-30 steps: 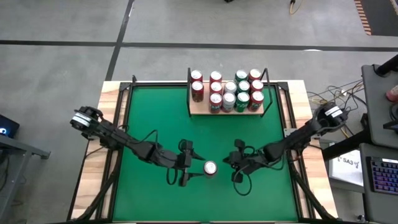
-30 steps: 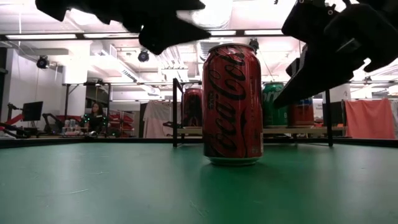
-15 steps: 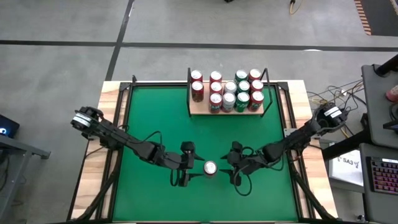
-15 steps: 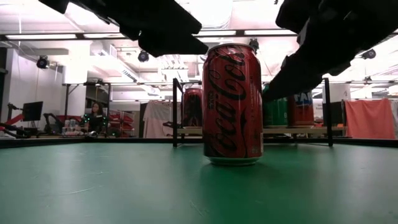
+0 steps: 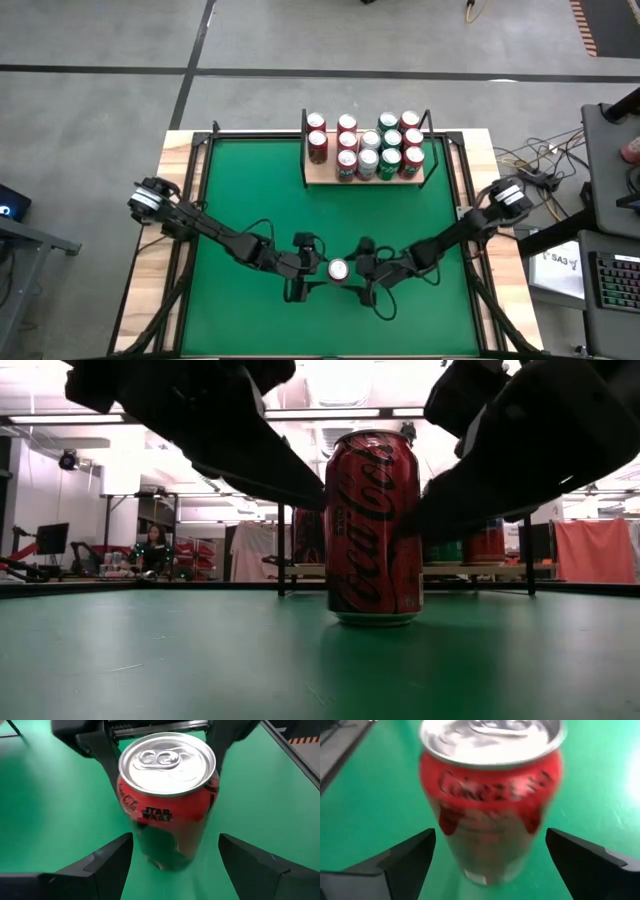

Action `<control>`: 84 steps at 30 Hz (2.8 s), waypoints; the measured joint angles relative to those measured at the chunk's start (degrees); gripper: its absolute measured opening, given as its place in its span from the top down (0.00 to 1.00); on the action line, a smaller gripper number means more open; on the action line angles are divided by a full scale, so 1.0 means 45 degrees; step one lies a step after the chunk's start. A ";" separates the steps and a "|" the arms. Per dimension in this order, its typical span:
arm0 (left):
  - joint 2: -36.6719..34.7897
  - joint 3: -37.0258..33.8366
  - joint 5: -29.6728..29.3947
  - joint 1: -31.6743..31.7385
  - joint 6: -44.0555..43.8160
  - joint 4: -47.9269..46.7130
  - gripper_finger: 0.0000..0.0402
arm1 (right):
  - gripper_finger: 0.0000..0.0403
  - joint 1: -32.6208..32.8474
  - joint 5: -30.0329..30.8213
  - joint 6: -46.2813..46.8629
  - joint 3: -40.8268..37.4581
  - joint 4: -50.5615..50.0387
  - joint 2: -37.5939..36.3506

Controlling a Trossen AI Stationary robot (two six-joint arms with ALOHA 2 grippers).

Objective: Place canned beverage on shelf
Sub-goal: Put the red-black soda can on the shelf aligned with the other red-black soda can

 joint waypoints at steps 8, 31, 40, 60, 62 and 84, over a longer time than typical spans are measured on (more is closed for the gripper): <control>0.0452 0.0421 0.0130 0.0000 -0.0019 0.0075 0.31 | 0.16 -0.0058 0.0074 -0.0796 0.0008 0.0938 0.0310; -0.1357 0.0426 -0.1066 -0.0423 0.2715 0.0927 0.31 | 0.32 0.0386 0.4040 -0.1416 0.2495 -0.6029 -0.0921; -0.0674 0.0078 -0.2761 -0.0560 0.2862 0.2944 0.31 | 0.32 0.0595 0.4519 -0.1551 0.2786 -0.6113 -0.0908; 0.0355 -0.2616 -0.4800 -0.1230 0.3302 0.9546 0.31 | 0.32 0.0583 0.5348 -0.1379 0.2494 -0.4375 0.0016; 0.0428 -0.2568 -0.4789 -0.1234 0.3308 0.9527 0.31 | 0.32 0.0578 0.5570 -0.1386 0.2380 -0.3667 0.0278; 0.0471 -0.2673 -0.4206 -0.0975 0.2716 0.9374 0.29 | 0.32 0.0525 0.5731 -0.2581 0.2306 -0.1746 0.0544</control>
